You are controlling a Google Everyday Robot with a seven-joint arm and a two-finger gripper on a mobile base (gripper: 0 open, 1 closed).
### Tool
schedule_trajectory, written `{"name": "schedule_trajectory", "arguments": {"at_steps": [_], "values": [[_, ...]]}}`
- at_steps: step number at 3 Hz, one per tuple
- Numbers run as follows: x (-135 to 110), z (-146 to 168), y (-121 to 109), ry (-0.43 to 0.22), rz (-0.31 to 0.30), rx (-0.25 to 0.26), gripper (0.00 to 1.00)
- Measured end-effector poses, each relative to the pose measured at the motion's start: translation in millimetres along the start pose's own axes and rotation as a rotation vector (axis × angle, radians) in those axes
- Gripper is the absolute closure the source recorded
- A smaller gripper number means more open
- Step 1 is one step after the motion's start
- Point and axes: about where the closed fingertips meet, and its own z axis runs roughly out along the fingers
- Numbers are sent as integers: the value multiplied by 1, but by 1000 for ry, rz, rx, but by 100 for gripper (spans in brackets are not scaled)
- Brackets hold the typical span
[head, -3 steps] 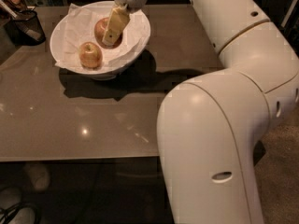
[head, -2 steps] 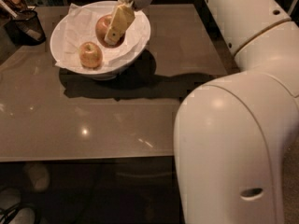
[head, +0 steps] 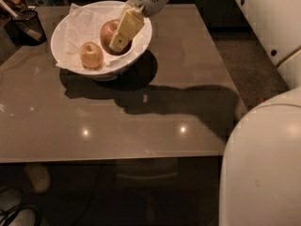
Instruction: Pick apple from white bowl
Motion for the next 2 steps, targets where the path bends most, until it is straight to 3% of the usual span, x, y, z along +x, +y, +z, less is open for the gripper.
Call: {"name": "schedule_trajectory", "arguments": {"at_steps": [1, 2], "values": [[-9, -5, -1, 1, 3, 25, 100], [-37, -20, 18, 19, -5, 57, 100]]}}
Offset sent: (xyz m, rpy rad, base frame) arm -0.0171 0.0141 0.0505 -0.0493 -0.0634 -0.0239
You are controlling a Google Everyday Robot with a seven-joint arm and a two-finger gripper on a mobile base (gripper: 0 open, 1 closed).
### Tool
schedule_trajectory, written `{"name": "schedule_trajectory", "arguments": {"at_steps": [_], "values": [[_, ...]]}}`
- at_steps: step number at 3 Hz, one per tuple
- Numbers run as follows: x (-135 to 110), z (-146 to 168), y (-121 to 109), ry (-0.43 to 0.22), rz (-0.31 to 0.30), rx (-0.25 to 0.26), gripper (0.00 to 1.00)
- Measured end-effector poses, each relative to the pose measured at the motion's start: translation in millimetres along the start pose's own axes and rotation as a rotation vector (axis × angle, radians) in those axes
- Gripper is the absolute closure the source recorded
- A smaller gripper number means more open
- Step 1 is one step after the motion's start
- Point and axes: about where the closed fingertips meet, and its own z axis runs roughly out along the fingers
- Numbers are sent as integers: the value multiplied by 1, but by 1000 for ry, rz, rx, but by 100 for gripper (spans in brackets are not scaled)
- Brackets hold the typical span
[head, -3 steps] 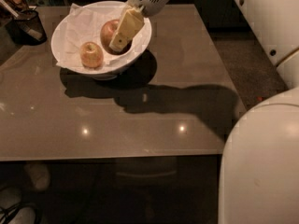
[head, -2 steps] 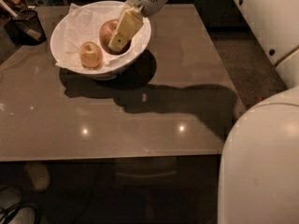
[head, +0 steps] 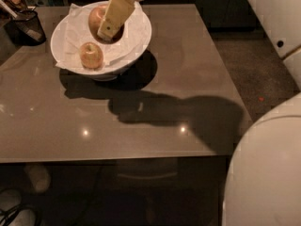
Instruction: Pick apple from white bowl
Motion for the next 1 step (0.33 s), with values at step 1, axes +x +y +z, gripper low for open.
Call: {"name": "schedule_trajectory", "arguments": {"at_steps": [1], "values": [[-1, -1, 1, -1, 0, 2, 100]]}}
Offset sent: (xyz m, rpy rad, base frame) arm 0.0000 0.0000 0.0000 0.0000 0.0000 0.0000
